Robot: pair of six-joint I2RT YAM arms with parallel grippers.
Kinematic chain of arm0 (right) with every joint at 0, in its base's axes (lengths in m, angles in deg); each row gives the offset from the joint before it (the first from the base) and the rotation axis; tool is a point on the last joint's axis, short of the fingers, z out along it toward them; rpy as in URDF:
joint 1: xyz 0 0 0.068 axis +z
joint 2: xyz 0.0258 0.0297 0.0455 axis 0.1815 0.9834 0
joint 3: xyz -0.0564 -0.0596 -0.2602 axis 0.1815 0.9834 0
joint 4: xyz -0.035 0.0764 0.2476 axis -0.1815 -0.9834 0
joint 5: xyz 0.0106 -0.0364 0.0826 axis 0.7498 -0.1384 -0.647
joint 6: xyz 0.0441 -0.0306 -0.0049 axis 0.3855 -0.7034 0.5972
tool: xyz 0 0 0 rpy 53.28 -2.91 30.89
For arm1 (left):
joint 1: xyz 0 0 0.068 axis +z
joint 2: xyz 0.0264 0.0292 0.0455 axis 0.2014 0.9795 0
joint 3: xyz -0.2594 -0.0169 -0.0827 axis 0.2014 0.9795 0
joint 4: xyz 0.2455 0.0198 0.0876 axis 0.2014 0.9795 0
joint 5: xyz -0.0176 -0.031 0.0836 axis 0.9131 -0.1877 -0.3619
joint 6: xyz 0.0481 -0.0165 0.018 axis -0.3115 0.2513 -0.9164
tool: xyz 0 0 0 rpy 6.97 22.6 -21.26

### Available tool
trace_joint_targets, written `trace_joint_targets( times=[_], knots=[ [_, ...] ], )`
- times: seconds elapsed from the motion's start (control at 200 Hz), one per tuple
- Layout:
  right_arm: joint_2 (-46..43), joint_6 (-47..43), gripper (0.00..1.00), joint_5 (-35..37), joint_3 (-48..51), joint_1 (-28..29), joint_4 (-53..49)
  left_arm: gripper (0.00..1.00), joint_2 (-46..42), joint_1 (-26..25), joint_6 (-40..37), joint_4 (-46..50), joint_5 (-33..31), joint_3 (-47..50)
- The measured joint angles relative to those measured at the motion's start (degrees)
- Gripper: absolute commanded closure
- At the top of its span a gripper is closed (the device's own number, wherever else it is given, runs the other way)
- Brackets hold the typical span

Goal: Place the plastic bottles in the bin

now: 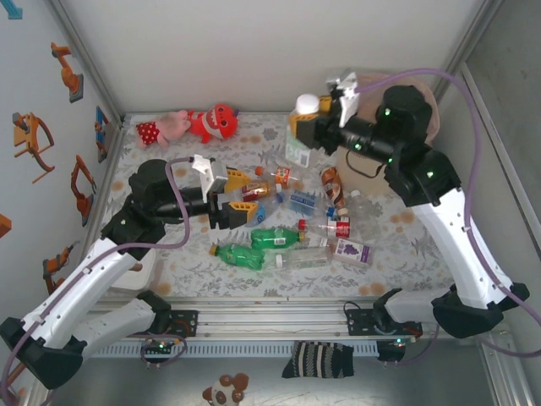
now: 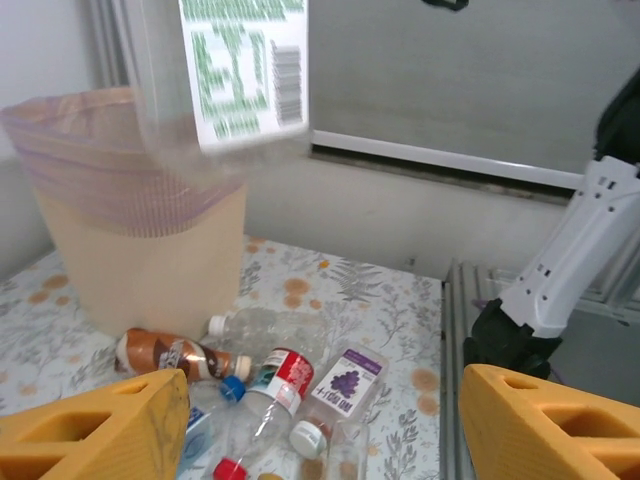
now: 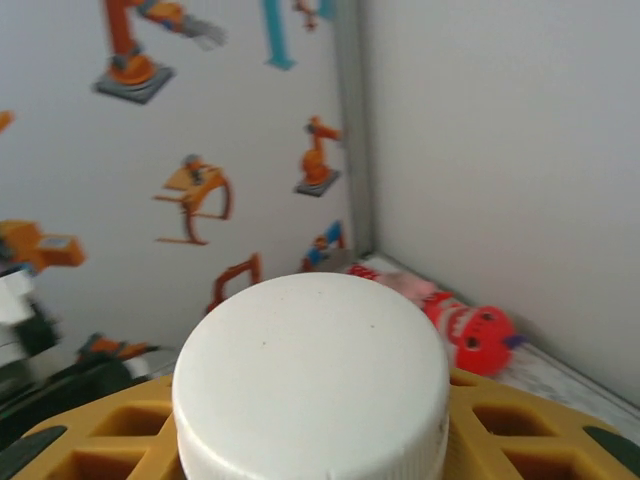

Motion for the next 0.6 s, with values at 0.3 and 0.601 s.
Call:
trace_joint_targets(
  times=[0.3, 0.601],
  knots=[
    [9.51, 0.83, 0.65, 4.37, -13.11, -19.37, -6.32, 0.28, -3.85, 0.00, 0.61, 3.67, -8.35, 1.14],
    [26.12, 0.37, 0.72, 13.73, -27.65, -28.20, -18.25, 0.25, -7.56, 0.00, 1.14, 4.31, -13.00, 2.80]
  ],
)
